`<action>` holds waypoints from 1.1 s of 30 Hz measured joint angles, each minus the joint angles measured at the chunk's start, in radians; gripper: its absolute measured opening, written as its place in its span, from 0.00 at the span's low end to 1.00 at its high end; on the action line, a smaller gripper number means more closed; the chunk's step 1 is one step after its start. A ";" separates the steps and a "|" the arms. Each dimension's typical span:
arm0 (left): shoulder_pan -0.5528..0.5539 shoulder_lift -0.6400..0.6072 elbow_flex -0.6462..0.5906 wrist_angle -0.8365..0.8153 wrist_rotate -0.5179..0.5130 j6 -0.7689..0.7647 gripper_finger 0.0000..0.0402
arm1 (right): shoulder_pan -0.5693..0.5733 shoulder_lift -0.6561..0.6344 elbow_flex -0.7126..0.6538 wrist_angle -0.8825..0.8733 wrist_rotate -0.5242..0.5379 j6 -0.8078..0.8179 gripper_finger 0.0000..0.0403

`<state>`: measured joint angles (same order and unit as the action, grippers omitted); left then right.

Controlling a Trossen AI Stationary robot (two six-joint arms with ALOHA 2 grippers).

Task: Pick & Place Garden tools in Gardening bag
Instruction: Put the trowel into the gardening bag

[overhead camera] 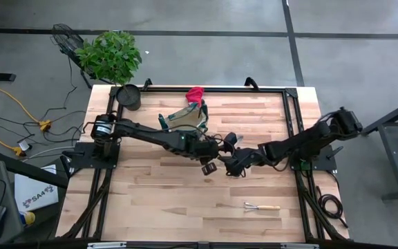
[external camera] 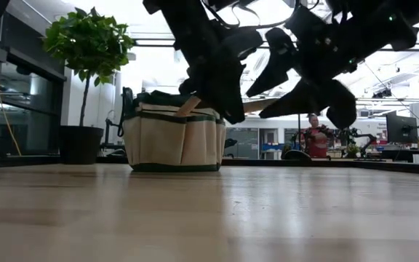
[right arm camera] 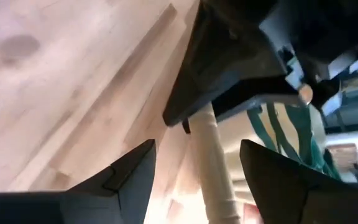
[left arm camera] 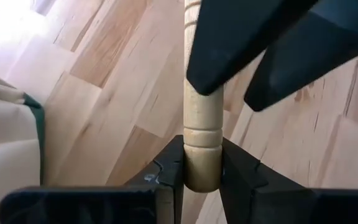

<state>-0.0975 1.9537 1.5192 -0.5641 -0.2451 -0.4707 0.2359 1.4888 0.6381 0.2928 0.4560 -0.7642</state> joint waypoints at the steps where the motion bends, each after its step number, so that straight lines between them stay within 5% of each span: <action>1: 0.000 0.000 0.000 0.006 0.000 -0.005 0.16 | 0.000 0.002 0.000 0.000 0.027 -0.008 0.56; 12: 0.000 0.000 0.000 0.049 0.012 -0.024 0.16 | 0.010 0.081 0.000 0.056 0.099 -0.198 0.54; 33: 0.000 0.000 0.000 0.047 0.015 -0.038 0.16 | 0.056 0.092 0.000 0.158 0.172 -0.288 0.22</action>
<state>-0.0976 1.9537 1.5192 -0.5169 -0.2302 -0.5083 0.2924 1.5806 0.6376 0.4507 0.6281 -1.0519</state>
